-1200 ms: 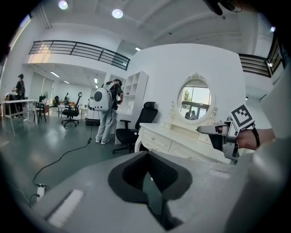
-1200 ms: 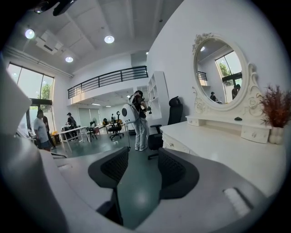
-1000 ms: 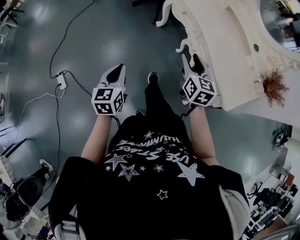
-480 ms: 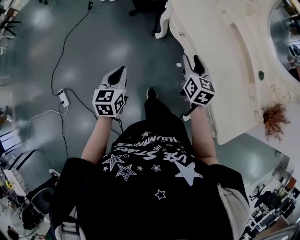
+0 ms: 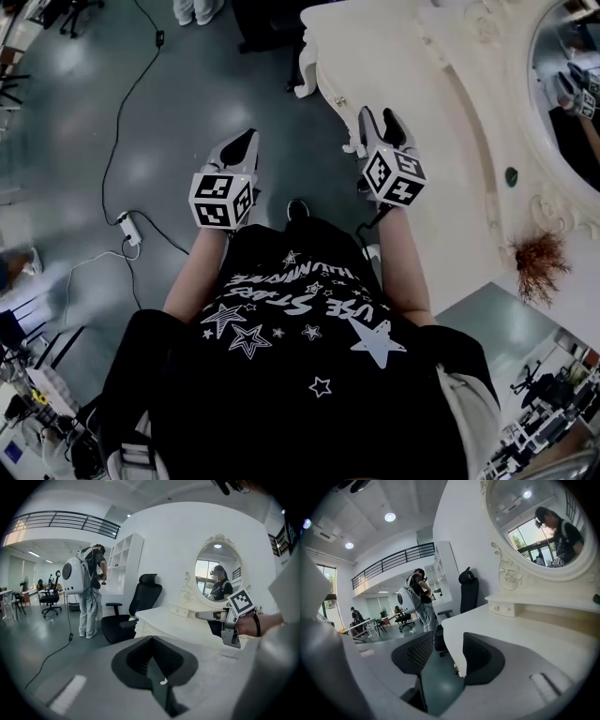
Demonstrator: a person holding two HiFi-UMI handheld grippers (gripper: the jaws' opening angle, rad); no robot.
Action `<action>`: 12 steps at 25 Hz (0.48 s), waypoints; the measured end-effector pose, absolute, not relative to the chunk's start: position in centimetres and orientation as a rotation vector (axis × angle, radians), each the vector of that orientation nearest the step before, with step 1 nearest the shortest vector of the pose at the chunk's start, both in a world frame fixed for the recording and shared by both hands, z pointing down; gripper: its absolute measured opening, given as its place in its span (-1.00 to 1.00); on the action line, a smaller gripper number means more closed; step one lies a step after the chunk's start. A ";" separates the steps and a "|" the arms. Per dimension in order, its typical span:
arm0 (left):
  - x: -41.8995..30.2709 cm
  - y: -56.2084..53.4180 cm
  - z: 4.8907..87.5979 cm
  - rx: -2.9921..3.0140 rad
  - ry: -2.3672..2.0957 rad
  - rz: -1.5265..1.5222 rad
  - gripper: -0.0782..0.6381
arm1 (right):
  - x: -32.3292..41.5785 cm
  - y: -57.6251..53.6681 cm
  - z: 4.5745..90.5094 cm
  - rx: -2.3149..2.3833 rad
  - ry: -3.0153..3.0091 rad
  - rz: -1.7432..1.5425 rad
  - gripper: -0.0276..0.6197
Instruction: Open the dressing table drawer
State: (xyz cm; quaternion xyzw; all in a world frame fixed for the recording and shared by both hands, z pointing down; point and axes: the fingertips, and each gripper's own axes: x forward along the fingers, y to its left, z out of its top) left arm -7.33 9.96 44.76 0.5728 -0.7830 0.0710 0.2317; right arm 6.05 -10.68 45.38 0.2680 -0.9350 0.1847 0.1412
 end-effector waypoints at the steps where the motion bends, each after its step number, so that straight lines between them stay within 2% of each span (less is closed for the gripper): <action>1: -7.8 9.4 44.6 1.578 -2.150 0.197 -0.78 | 6.0 -11.4 45.4 0.790 -2.696 0.541 -0.23; 12: -12.5 -1.5 44.8 1.798 -1.998 0.261 -0.78 | 7.1 -19.4 45.6 1.135 -2.618 0.556 -0.26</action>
